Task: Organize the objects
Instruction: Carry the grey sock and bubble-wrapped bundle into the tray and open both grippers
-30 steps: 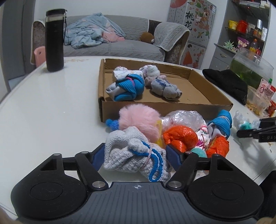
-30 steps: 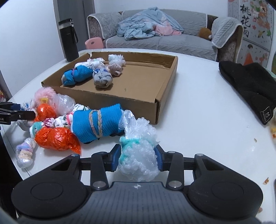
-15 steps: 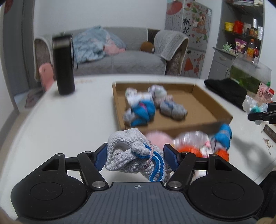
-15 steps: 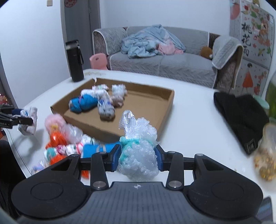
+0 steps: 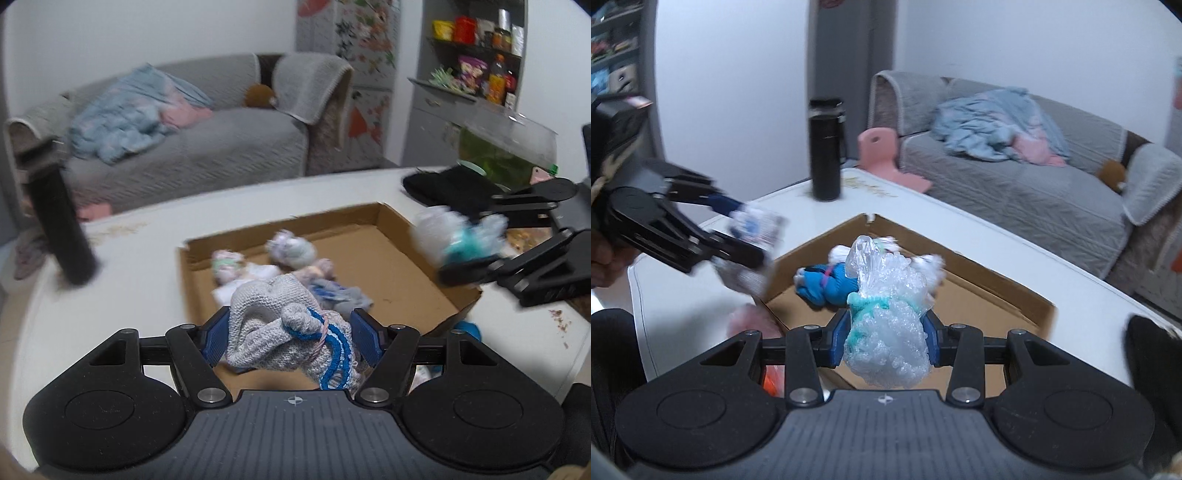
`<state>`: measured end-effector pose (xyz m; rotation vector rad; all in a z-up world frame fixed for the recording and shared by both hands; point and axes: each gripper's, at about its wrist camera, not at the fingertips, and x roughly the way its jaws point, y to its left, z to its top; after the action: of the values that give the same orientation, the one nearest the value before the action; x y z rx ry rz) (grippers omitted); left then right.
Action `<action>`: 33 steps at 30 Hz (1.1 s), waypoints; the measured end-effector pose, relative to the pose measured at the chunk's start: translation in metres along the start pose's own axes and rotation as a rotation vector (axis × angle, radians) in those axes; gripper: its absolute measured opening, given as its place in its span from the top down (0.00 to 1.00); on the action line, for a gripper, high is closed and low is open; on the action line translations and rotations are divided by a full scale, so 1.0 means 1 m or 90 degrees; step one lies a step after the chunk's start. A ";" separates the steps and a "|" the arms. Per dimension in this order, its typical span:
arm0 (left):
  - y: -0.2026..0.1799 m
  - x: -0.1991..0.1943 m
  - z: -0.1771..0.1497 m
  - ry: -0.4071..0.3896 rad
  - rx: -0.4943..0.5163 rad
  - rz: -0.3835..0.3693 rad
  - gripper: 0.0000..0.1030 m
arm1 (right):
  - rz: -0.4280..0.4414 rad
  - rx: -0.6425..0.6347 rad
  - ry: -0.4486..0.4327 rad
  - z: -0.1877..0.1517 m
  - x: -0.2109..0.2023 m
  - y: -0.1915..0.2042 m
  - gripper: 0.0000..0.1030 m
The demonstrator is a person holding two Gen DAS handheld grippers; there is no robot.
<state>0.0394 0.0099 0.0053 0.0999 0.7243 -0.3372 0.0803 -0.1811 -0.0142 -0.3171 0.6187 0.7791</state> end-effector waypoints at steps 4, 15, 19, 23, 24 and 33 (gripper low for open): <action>-0.009 0.032 0.004 0.030 0.021 -0.025 0.29 | 0.011 -0.020 0.032 0.002 0.026 0.002 0.63; 0.004 0.075 -0.012 0.086 0.047 0.035 0.29 | 0.036 -0.035 0.084 -0.003 0.073 0.005 0.63; -0.002 0.077 -0.015 0.084 0.096 0.064 0.29 | 0.045 -0.045 0.092 -0.004 0.083 0.012 0.63; -0.006 0.083 -0.021 0.087 0.149 0.091 0.28 | 0.051 -0.061 0.102 -0.009 0.087 0.017 0.63; -0.008 0.083 -0.023 0.088 0.158 0.093 0.27 | 0.055 -0.063 0.103 -0.009 0.087 0.017 0.63; -0.010 0.079 -0.025 0.090 0.168 0.104 0.16 | 0.054 -0.089 0.108 -0.005 0.085 0.022 0.61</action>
<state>0.0754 -0.0159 -0.0659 0.4332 0.8027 -0.2694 0.1092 -0.1213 -0.0719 -0.4918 0.7423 0.8859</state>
